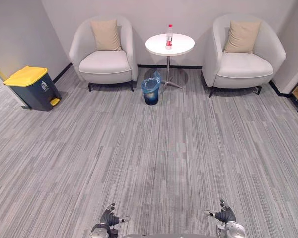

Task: Gather rubbish on tea table into small bin, then transfer packed bag to large trash can.

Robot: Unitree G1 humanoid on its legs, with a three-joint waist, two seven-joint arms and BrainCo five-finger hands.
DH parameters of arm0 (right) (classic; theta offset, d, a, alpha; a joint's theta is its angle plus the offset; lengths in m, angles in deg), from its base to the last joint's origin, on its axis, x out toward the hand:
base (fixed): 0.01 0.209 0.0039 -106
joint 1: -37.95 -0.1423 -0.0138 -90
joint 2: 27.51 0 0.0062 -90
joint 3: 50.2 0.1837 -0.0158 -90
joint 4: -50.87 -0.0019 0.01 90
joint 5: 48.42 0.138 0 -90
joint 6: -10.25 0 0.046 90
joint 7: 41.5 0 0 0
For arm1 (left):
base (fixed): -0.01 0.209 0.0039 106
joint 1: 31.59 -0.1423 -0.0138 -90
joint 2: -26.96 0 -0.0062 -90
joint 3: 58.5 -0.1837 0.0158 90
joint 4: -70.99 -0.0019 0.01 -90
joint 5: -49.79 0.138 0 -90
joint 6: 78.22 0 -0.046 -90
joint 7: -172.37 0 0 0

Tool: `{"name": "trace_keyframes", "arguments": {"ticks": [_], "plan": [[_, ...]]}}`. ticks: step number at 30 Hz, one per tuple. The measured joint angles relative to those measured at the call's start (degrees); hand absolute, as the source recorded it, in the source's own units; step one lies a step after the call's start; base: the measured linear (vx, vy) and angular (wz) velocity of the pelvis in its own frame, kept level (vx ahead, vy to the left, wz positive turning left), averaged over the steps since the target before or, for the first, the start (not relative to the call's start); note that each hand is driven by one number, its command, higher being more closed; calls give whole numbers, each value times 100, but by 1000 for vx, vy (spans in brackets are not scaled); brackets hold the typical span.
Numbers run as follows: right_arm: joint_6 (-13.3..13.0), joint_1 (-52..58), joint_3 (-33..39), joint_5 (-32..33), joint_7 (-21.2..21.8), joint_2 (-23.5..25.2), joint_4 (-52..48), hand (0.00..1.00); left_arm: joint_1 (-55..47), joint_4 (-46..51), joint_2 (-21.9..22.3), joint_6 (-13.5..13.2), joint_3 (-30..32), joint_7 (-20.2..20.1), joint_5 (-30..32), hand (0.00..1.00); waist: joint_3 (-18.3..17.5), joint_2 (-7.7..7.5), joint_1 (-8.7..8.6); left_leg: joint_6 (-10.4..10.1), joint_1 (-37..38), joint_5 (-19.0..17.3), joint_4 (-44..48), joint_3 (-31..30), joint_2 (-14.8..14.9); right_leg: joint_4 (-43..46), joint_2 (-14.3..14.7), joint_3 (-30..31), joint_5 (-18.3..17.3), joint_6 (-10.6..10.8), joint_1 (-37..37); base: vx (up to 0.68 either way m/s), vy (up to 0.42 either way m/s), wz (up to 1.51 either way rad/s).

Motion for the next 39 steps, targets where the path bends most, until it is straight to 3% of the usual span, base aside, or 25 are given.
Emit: {"name": "trace_keyframes", "arguments": {"ticks": [13,23,36,39], "plan": [[-2,-11,76,28,27,-34,-64,0,25,21,-17,-1,206,-2,0,0,-3,-6,-2,4,5,5,-41,98,3,-100,13,3,14,-19,15,16,-6,-2],[-1,-16,219,248,28,-24,-64,0,67,40,18,-1,193,-3,2,0,-5,-2,-12,-2,43,2,-13,133,3,-14,-9,15,-106,171,26,0,0,0],[2,-16,219,419,23,74,-61,0,71,39,118,0,125,-2,0,0,-23,27,-10,56,-149,-50,23,340,8,-16,-2,189,-53,88,-217,-27,-8,-7],[7,-53,219,482,18,79,-60,0,63,40,119,1,-38,1,-4,0,-36,58,3,105,-280,-215,206,505,37,29,17,361,-49,82,-354,15,10,-30]]}}
